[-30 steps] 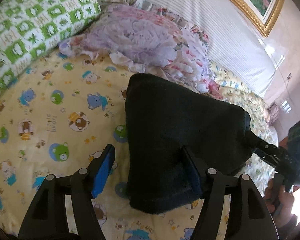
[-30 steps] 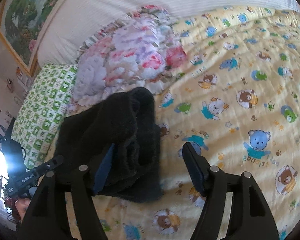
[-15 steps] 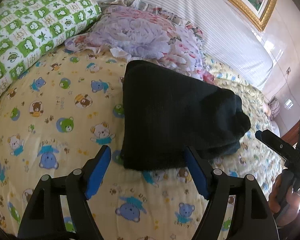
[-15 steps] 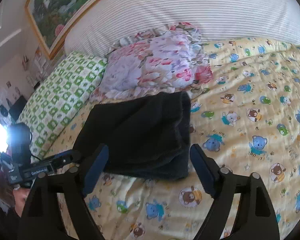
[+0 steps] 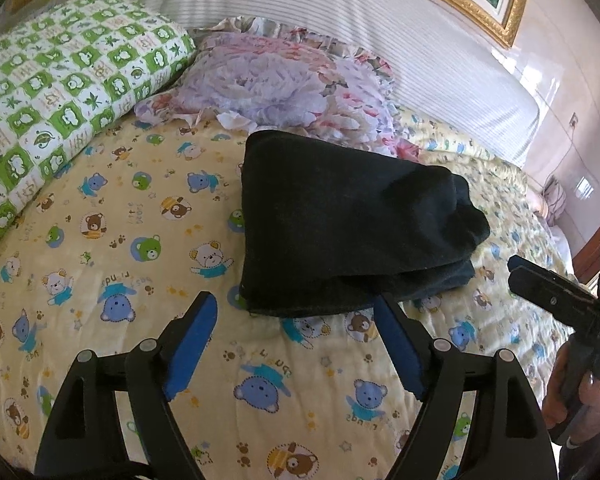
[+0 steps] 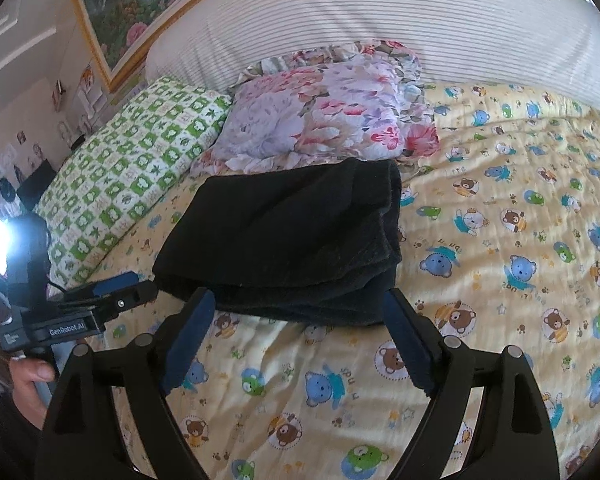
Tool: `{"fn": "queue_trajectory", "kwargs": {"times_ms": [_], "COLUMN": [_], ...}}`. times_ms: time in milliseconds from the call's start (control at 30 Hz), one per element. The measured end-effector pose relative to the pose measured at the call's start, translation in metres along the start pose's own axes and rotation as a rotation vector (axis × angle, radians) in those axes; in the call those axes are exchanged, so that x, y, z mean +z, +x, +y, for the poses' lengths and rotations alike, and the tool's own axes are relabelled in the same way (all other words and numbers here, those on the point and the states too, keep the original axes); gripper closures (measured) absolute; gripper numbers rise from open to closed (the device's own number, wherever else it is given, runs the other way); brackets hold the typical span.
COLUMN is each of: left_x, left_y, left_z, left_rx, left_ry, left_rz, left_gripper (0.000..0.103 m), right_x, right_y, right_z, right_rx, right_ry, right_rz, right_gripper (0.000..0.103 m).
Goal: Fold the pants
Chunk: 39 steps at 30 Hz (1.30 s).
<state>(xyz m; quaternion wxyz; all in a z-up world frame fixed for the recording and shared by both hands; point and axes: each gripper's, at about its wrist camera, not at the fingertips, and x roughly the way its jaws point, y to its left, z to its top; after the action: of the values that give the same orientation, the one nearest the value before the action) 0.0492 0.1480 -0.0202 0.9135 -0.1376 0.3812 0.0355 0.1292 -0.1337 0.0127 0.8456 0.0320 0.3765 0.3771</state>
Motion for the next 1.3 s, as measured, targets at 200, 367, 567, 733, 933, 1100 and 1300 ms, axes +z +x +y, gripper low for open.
{"fn": "queue_trajectory", "kwargs": {"times_ms": [200,367,567,733,933,1100,1300], "left_x": [-0.007,-0.013,-0.020,-0.024,-0.026,-0.026,-0.025], "left_y": [-0.011,-0.018,-0.027,-0.030,-0.033,-0.034,-0.034], "left_z": [-0.007,-0.016,-0.024,-0.033,-0.042,-0.044,-0.041], "left_rx": [0.034,0.055,0.097,0.129,0.170,0.181,0.199], "left_ry": [-0.013,0.012,0.042,0.095,0.141,0.153,0.150], "left_rz": [-0.025,-0.043,-0.064,-0.064,-0.075,-0.076,-0.081], "left_gripper": [0.019,0.019,0.018,0.018,0.017,0.017,0.017], "right_x": [-0.007,-0.012,-0.017,-0.018,-0.018,-0.019,-0.021], "right_y": [-0.004,-0.006,-0.008,-0.008,-0.009,-0.009,-0.005], "right_z": [0.010,0.014,0.018,0.018,0.016,0.018,0.020], "right_rx": [-0.002,-0.014,-0.016,-0.020,-0.020,-0.018,-0.009], "right_ry": [-0.041,-0.065,-0.091,-0.095,-0.096,-0.122,-0.142], "right_rz": [0.002,0.005,0.009,0.008,0.001,0.004,0.018], "right_gripper": [0.015,0.014,0.013,0.012,0.011,0.007,0.006]}}
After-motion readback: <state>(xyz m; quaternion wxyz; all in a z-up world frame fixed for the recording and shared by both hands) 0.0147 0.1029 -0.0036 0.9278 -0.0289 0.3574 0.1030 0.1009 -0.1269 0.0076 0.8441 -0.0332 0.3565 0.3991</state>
